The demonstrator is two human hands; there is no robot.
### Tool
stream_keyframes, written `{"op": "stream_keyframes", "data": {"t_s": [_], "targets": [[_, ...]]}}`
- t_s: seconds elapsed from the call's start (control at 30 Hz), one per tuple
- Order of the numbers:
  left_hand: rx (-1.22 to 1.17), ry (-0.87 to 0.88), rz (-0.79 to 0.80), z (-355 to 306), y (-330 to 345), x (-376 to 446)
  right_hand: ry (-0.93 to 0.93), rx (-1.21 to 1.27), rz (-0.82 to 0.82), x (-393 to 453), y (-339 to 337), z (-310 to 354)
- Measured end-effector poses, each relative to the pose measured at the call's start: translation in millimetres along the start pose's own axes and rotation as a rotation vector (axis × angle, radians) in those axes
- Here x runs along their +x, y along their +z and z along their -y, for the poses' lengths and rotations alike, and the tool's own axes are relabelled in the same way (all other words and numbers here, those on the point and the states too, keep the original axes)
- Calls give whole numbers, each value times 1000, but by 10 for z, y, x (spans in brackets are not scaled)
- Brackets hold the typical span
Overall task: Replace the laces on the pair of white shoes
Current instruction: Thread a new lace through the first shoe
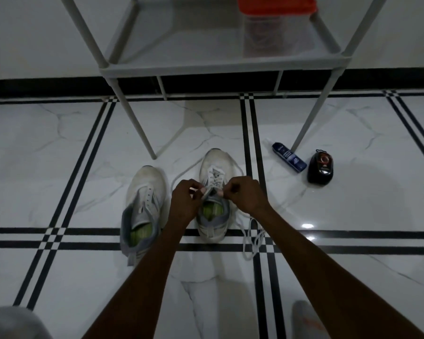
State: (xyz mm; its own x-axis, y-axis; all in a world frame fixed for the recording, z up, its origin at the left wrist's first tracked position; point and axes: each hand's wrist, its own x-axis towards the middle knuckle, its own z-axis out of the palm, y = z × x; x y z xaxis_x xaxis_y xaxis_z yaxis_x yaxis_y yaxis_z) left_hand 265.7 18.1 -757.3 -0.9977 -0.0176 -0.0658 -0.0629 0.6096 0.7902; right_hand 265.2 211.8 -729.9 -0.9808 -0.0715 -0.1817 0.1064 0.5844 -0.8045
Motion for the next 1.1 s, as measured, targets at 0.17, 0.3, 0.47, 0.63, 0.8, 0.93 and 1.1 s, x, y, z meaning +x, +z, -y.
{"op": "stream_keyframes", "data": {"t_s": [0.17, 0.3, 0.47, 0.63, 0.8, 0.93, 1.1], "targets": [[356, -10, 124, -94, -22, 3, 16, -5, -11, 37, -56, -46], [594, 25, 136, -161, -68, -34, 45, -8, -59, 33, -56, -178], [377, -60, 161, -130, -84, -9, 131, 45, 36, 3, -102, -168], [-295, -201, 92, -325, -233, 80, 236, 481, 88, 28, -310, 71], [-654, -207, 80, -599, -244, 188, 228, 797, 73, 170, -303, 358], [-676, -198, 54, -617, -177, 246, 183, 671, 67, 216, -177, 301], [-491, -113, 139, -548, -131, 232, 149, 542, 78, 238, -101, 182]]}}
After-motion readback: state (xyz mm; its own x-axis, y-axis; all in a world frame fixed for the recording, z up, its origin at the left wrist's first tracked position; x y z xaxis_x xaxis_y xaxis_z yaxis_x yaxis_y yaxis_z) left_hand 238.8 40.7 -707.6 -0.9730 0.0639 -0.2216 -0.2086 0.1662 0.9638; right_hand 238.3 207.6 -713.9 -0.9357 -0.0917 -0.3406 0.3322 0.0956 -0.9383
